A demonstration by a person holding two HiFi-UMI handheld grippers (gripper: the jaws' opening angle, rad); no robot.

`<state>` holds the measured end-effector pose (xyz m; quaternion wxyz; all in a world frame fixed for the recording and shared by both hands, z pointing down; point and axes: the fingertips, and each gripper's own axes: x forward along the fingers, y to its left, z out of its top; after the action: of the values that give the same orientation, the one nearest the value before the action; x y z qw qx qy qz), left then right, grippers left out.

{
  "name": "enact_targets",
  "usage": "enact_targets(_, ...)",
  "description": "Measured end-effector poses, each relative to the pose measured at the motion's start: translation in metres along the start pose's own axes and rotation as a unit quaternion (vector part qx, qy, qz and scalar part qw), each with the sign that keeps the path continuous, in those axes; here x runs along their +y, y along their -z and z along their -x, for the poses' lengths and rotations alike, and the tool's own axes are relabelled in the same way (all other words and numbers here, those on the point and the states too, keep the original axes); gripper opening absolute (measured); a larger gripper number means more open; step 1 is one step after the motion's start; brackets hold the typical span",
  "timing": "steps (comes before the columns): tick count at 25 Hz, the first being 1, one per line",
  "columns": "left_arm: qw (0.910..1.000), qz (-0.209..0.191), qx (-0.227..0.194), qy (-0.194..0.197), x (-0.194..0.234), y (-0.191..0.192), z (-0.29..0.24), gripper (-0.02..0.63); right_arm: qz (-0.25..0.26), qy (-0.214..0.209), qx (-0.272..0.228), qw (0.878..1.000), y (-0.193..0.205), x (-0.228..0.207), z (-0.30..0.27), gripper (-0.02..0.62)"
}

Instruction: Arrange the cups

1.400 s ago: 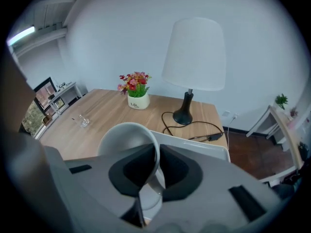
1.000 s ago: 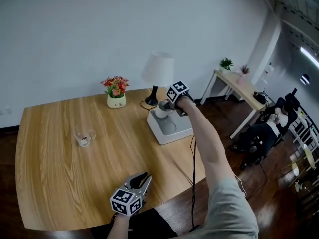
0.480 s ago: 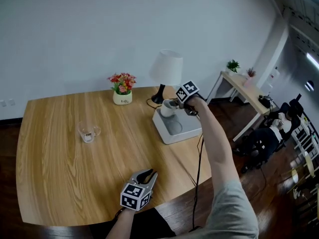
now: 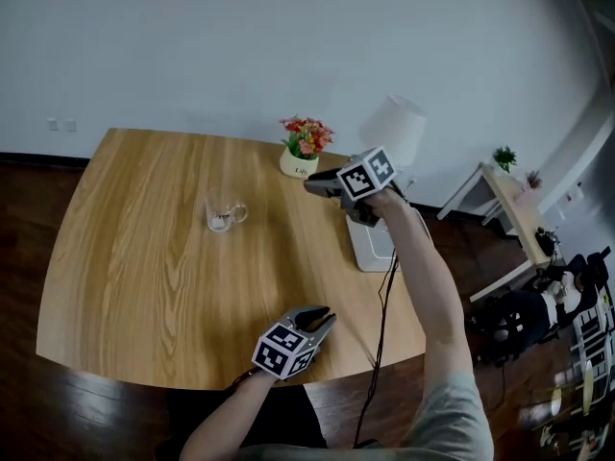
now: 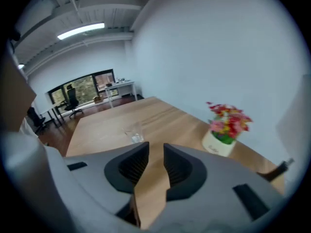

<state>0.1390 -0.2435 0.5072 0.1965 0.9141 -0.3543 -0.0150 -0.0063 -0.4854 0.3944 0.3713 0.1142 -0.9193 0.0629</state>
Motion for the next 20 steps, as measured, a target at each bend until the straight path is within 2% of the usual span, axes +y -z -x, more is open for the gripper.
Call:
enact_targets(2,1.0,0.008,-0.004,0.001,0.001,0.0,0.001,0.067,0.023,-0.04,0.015,0.999,-0.011,0.04,-0.051,0.111)
enact_targets(4,0.9999,0.012,-0.008,0.001,0.002,-0.002,0.001,0.067,0.043,-0.056,0.033,0.997,-0.02,0.066,-0.093,0.2)
enact_targets(7,0.9998,0.018,-0.01,0.001,0.004,-0.002,0.001,0.067,0.046,-0.05,0.052,0.996,-0.033,0.076,-0.139,0.2)
enact_targets(12,0.9989,0.041,-0.021,0.003,0.008,-0.006,0.003,0.049,0.037,-0.019,0.104,0.994,-0.035,0.063,-0.182,0.198)
enact_targets(15,0.998,0.057,-0.027,0.007,0.009,-0.009,0.006,0.049,0.038,-0.024,0.145,0.988,-0.025,0.065,-0.196,0.117)
enact_targets(16,0.9981,0.056,-0.026,0.006,0.009,-0.009,0.007,0.049,0.032,-0.027,0.15,0.988,-0.024,0.066,-0.198,0.069)
enact_targets(18,0.9988,0.044,-0.022,-0.001,0.008,-0.007,0.006,0.046,0.022,-0.022,0.155,0.987,-0.023,0.066,-0.198,0.03)
enact_targets(20,0.9993,0.031,-0.018,-0.009,0.01,-0.005,0.006,0.043,0.015,-0.015,0.159,0.987,-0.022,0.063,-0.196,0.029)
